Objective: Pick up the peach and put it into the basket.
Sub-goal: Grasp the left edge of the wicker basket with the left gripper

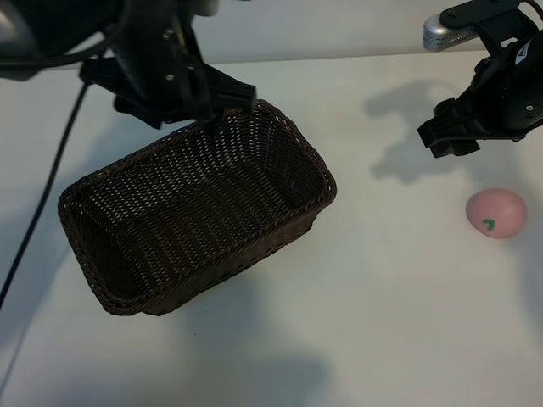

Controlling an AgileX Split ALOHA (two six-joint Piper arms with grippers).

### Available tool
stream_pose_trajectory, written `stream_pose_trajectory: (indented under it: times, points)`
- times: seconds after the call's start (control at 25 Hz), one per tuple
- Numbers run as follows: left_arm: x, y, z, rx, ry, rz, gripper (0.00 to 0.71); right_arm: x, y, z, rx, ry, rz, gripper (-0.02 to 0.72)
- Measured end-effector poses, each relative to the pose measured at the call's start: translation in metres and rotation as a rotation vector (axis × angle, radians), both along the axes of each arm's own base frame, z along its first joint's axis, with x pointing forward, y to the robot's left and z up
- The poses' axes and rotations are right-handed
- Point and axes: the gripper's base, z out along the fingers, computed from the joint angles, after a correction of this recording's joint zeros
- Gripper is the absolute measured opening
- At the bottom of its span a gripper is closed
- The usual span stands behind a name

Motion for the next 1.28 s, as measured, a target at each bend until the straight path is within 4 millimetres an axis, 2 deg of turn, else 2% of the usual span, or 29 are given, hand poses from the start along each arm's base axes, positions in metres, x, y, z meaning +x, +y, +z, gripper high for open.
stream_pose_trajectory:
  times: [0.16,0.36,0.52,0.64,0.8,0.96,1.28]
  points:
    - [-0.026,0.017,0.018,-0.007,-0.022,0.011,0.591,-0.001,0.000,0.000,-0.001,0.008,0.001,0.581]
    - [-0.070,0.054,0.021,0.050,-0.063,0.092,0.591,-0.001,0.000,0.000,-0.001,0.009,0.001,0.581]
    - [-0.107,0.085,0.029,0.037,-0.154,0.230,0.591,-0.001,0.000,0.000,-0.001,0.011,0.001,0.581]
    - [-0.124,0.100,0.032,0.001,-0.219,0.371,0.591,-0.001,0.000,-0.001,-0.002,0.015,0.002,0.581]
    - [-0.130,0.106,0.019,-0.025,-0.227,0.527,0.591,-0.002,0.000,-0.001,-0.002,0.017,0.003,0.581]
    - [-0.129,0.106,0.001,-0.046,-0.228,0.609,0.591,-0.002,0.000,-0.001,-0.002,0.017,0.003,0.581]
    - [-0.121,0.106,-0.033,0.006,-0.157,0.655,0.591,-0.002,0.000,-0.001,0.002,0.019,0.002,0.581]
